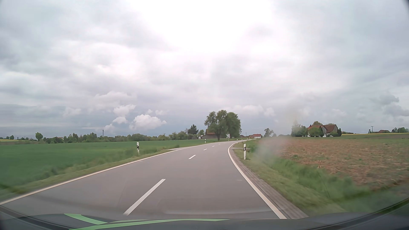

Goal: Follow the waypoints while adhering to traffic rules and regulations

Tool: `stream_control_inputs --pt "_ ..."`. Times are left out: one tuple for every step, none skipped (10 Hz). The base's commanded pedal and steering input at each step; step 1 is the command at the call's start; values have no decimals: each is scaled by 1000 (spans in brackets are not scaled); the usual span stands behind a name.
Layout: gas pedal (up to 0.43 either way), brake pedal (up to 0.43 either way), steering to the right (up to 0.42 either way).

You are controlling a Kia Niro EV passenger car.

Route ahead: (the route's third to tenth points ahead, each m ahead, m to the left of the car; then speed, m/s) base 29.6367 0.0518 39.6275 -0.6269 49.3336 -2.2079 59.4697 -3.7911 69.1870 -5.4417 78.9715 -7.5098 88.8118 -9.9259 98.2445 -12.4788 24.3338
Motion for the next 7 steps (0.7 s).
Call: stream_control_inputs --pt "311 0 21" --pt "311 0 21" --pt "311 0 21" --pt "311 0 21" --pt "311 0 21" --pt "311 0 22" --pt "311 0 22"
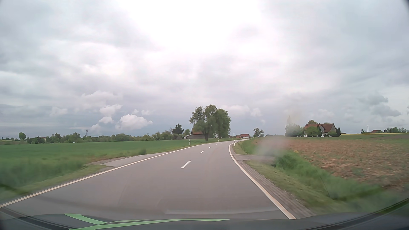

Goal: Follow the waypoints while adhering to traffic rules and regulations

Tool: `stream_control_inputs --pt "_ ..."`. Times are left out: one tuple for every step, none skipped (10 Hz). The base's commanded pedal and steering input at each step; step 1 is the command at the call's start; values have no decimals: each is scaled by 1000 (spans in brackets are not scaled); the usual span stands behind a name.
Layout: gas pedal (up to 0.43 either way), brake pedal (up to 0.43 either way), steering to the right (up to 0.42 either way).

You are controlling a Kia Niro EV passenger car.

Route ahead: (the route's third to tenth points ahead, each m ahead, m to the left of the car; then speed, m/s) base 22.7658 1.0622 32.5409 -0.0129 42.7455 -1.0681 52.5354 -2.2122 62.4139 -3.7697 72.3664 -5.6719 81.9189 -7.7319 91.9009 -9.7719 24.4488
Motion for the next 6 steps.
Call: stream_control_inputs --pt "311 0 22" --pt "311 0 22" --pt "311 0 21" --pt "311 0 21" --pt "311 0 21" --pt "311 0 20"
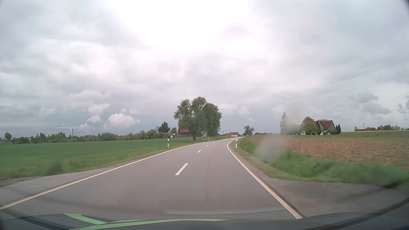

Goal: Follow the waypoints while adhering to traffic rules and regulations

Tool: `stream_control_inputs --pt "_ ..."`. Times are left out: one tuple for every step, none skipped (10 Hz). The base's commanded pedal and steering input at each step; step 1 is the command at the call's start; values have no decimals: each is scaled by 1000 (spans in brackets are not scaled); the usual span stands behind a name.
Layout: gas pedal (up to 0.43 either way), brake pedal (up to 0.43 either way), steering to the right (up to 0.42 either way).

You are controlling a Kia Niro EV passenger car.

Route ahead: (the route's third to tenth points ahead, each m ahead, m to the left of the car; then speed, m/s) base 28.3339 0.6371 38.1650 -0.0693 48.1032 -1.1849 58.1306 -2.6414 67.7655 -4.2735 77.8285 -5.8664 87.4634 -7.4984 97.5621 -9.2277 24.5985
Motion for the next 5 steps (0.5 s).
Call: stream_control_inputs --pt "311 0 19" --pt "311 0 19" --pt "311 0 21" --pt "311 0 23" --pt "311 0 22"
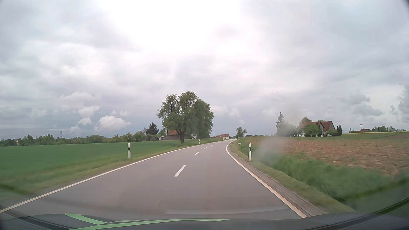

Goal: Follow the waypoints while adhering to traffic rules and regulations

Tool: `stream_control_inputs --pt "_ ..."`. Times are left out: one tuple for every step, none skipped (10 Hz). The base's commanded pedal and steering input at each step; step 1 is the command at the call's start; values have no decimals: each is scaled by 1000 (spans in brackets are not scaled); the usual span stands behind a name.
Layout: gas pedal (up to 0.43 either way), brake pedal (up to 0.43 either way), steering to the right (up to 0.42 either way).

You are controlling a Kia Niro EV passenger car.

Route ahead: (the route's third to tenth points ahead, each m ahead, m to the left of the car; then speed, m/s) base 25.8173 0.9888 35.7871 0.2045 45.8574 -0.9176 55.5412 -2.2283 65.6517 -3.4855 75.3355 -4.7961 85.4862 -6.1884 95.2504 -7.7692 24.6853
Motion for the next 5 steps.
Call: stream_control_inputs --pt "311 0 22" --pt "311 0 20" --pt "311 0 19" --pt "311 0 17" --pt "311 0 16"
